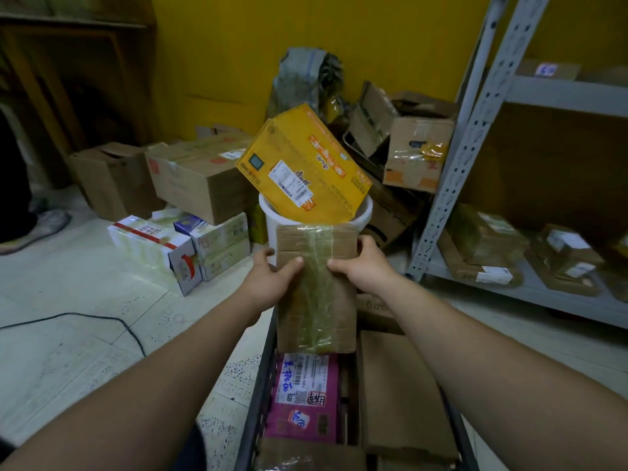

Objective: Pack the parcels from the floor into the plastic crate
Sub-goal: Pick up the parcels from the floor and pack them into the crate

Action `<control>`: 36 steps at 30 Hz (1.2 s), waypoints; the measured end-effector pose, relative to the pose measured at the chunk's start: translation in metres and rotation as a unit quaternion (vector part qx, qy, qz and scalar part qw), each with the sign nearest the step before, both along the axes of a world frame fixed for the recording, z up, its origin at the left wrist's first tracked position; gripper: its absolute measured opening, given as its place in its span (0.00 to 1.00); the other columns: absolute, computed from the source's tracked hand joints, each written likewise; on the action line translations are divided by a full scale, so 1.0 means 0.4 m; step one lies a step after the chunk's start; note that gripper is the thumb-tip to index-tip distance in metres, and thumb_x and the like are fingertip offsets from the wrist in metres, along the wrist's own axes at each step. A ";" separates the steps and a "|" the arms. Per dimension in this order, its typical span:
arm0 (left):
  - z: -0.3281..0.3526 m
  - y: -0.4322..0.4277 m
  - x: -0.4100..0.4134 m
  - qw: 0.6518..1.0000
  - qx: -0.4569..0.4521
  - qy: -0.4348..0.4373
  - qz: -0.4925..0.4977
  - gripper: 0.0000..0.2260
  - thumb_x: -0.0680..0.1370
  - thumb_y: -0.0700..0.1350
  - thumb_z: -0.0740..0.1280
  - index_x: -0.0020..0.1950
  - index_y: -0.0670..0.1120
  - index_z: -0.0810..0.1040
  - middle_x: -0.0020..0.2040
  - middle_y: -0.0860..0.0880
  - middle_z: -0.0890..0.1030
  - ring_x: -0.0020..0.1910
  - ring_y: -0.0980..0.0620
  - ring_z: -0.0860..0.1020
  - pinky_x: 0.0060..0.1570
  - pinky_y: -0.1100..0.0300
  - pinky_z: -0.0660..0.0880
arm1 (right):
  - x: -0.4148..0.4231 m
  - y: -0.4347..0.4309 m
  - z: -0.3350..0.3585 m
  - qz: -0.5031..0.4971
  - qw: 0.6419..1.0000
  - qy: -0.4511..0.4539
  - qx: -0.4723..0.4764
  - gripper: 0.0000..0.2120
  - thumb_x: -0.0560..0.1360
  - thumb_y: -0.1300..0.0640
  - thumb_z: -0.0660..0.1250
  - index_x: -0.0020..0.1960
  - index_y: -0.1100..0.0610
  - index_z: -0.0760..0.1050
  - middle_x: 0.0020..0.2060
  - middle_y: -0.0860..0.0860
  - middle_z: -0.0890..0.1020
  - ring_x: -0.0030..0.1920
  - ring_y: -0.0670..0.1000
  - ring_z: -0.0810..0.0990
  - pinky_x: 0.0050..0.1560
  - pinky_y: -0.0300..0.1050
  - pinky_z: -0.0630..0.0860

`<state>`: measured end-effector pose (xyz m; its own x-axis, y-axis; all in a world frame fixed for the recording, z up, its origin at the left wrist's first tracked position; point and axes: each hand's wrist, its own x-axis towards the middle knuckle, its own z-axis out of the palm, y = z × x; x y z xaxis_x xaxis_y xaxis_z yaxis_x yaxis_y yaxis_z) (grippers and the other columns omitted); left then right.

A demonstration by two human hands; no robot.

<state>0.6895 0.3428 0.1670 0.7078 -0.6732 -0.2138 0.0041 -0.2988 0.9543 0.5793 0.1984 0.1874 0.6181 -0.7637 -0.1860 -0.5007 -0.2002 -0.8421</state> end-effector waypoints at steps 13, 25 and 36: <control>0.040 -0.014 0.001 0.994 -0.056 -0.095 0.016 0.20 0.79 0.52 0.63 0.71 0.57 0.65 0.49 0.50 0.75 0.44 0.57 0.75 0.38 0.63 0.71 | 0.011 -0.012 0.028 -0.024 0.997 -0.051 -0.045 0.37 0.68 0.30 0.65 0.71 0.46 0.66 0.66 0.50 0.73 0.64 0.55 0.74 0.63 0.52 0.72; 0.078 -0.056 0.006 0.996 -0.033 -0.053 0.062 0.24 0.78 0.59 0.59 0.70 0.51 0.63 0.62 0.48 0.73 0.57 0.45 0.74 0.53 0.51 0.73 | 0.022 -0.033 0.076 -0.047 0.997 -0.063 0.023 0.24 0.75 0.45 0.65 0.66 0.52 0.62 0.54 0.51 0.75 0.48 0.52 0.77 0.55 0.54 0.77; 0.040 -0.045 0.004 0.997 -0.001 -0.072 0.009 0.23 0.81 0.56 0.56 0.74 0.52 0.62 0.68 0.47 0.72 0.63 0.46 0.72 0.63 0.51 0.69 | 0.038 -0.020 -0.024 -0.027 0.999 -0.036 0.018 0.23 0.81 0.45 0.55 0.72 0.53 0.65 0.63 0.55 0.75 0.60 0.58 0.74 0.61 0.52 0.72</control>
